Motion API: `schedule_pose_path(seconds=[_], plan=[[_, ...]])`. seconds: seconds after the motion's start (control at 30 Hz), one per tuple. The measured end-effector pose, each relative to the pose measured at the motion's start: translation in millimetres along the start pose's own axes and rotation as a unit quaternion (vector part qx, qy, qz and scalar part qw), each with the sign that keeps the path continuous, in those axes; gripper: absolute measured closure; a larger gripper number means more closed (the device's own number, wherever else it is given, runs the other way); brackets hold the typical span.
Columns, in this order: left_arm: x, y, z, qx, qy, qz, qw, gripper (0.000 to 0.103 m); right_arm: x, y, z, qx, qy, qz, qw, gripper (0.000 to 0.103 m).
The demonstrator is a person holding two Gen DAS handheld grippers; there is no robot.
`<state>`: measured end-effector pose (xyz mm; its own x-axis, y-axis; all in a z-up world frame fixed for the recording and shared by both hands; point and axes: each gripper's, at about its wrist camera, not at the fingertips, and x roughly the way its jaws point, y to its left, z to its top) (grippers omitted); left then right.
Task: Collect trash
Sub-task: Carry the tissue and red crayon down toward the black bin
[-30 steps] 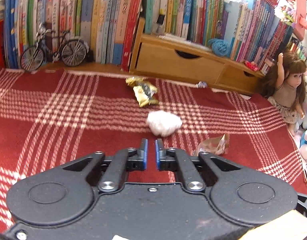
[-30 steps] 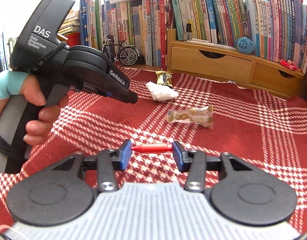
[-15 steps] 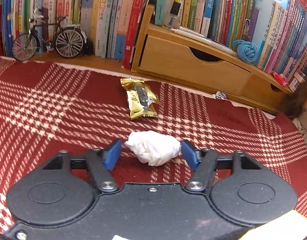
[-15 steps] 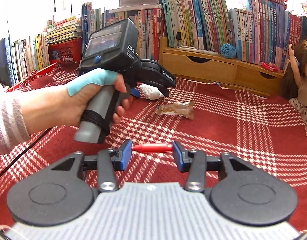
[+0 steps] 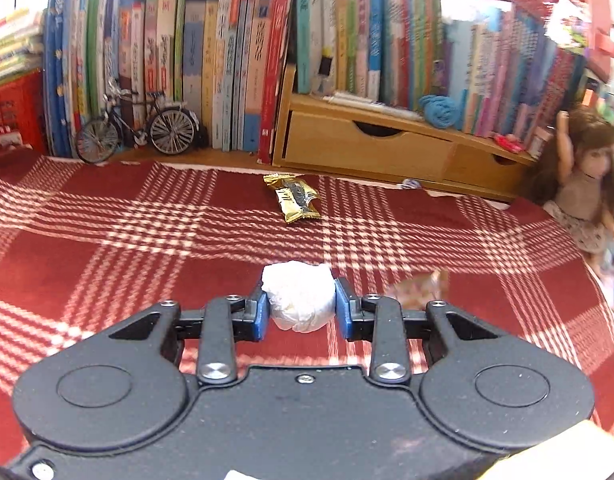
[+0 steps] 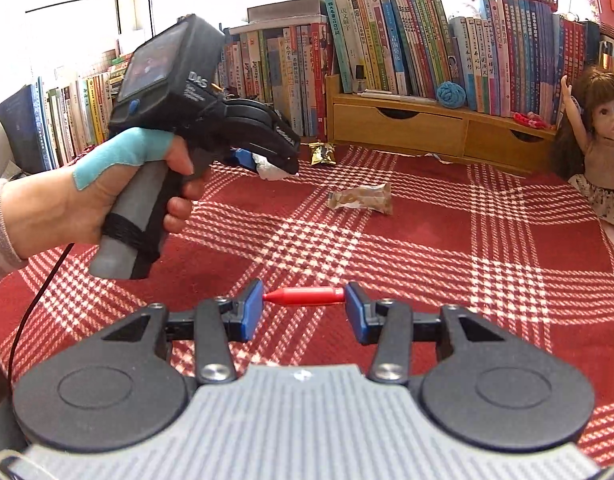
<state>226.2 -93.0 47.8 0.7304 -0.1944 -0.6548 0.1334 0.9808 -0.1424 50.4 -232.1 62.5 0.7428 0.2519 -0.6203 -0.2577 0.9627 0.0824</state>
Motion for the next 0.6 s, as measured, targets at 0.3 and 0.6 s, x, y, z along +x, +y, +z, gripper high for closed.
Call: schedule_pose_path(seconds=[0.3,0.6], plan=[[-155,34,-74,0.010,-0.033,-0.043,0.9985,0.072,-50,31,-35,-0.003,0.001,0.021,1.000,0.053],[-288,55,-189,0.063,-0.051,-0.076,0.9938,0.071,-95,77,-89,0.001,0.027,0.051,0.998,0.052]])
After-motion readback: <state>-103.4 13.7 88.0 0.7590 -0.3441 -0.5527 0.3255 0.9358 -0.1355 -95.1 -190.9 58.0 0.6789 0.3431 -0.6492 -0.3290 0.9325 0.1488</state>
